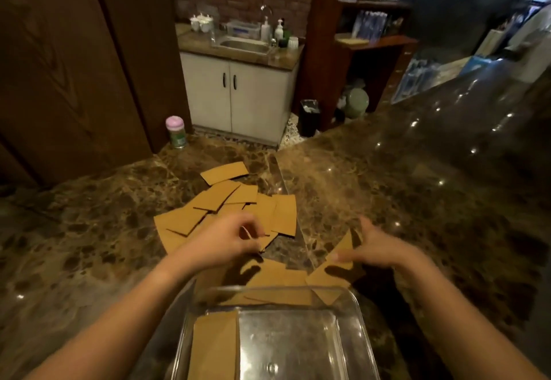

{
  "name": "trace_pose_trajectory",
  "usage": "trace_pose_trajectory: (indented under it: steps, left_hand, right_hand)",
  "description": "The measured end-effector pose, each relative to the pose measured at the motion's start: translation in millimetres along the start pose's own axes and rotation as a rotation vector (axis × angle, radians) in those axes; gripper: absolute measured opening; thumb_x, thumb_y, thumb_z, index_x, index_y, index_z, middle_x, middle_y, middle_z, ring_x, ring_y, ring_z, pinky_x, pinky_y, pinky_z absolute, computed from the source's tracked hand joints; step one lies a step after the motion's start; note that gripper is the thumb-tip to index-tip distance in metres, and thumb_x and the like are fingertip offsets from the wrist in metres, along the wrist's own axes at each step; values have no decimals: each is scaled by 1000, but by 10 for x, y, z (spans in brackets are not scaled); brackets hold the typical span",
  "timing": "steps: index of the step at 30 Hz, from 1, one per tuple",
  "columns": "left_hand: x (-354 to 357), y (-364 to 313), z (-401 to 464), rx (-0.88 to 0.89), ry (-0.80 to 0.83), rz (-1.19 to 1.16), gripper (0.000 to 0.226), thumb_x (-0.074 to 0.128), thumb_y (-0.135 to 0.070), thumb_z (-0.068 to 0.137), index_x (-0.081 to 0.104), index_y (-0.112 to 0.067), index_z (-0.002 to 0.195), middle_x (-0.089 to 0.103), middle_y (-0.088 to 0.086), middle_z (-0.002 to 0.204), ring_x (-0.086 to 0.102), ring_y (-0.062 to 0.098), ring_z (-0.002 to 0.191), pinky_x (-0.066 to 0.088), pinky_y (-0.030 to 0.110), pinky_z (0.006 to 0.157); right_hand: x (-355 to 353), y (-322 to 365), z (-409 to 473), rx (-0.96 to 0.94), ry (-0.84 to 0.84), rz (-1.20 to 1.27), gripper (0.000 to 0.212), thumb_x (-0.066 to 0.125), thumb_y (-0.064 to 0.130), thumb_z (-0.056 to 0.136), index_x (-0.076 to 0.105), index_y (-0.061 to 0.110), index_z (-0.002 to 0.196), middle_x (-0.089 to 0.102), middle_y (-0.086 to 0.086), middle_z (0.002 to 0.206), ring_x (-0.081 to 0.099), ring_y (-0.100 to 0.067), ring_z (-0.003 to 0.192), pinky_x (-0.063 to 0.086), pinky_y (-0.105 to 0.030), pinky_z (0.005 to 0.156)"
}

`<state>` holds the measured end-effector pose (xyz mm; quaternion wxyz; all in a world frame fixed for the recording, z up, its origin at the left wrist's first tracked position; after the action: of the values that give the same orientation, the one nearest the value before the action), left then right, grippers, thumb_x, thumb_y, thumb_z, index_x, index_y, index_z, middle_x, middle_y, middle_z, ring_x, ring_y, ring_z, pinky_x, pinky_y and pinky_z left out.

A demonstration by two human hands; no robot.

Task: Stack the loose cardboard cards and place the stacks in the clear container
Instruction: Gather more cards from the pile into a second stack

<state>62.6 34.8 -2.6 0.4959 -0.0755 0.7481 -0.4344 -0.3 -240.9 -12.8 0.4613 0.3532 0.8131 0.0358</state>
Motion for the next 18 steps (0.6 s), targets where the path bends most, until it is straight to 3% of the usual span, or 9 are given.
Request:
trace_pose_trajectory:
  steps: [2,4,6,10,14,16,18]
  left_hand:
    - [242,-70,239,25,192,272,30,77,-26,80,61,-32,105,60,-10,107,60,13,99,53,31,83]
    - [456,-57,365,31,365,527,56,81,-32,73,55,-37,122,54,-4,120,50,20,111,48,38,89]
    - [570,-37,434,63,459,692,68,81,-36,72,49,-38,131,50,2,127,41,25,116,40,43,94]
    - [595,9,496,45,472,659,51,80,-36,74,55,-34,119,54,3,126,38,26,118,35,45,95]
    - [522,43,511,-88,456,354,33,77,-23,78,55,-23,103,58,-5,109,47,19,100,41,39,81]
    - [408,35,536,-106,369,171,22,73,-20,81,53,-24,89,58,-8,92,54,15,87,49,39,78]
    - [250,71,580,-122,255,9,19,69,-23,86,50,-25,83,58,-5,86,55,13,77,49,37,69]
  right_hand:
    - [141,-11,162,46,14,-160,150,87,65,51,-13,28,157,13,-16,164,20,-36,149,25,-44,118]
    - [241,16,280,64,10,-274,154,89,62,50,-20,31,155,12,-16,164,15,-40,149,24,-48,118]
    - [283,20,351,112,17,-336,155,89,60,52,-25,31,153,5,-15,164,6,-40,149,25,-53,118]
    - [200,-40,424,153,-10,-375,152,86,66,49,-11,21,157,7,-13,163,6,-36,149,25,-53,114]
    - [59,-124,519,117,-101,-222,113,86,61,55,37,14,146,41,-10,149,39,-30,135,39,-41,108]
    - [-29,-111,546,64,-105,-58,73,88,42,65,55,16,125,58,-8,131,55,-24,118,49,-34,93]
    - [-132,-51,519,-11,-112,97,39,86,25,73,59,18,100,66,-6,111,61,-19,99,49,-29,74]
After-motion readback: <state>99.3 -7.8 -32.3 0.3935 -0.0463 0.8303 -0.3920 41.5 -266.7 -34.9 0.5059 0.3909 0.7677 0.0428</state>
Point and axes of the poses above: each hand's wrist, its own z-axis towards the middle knuckle, its own x-axis out of the palm, y = z × x, the point moved 5 cm from there along z, towards the middle knuckle
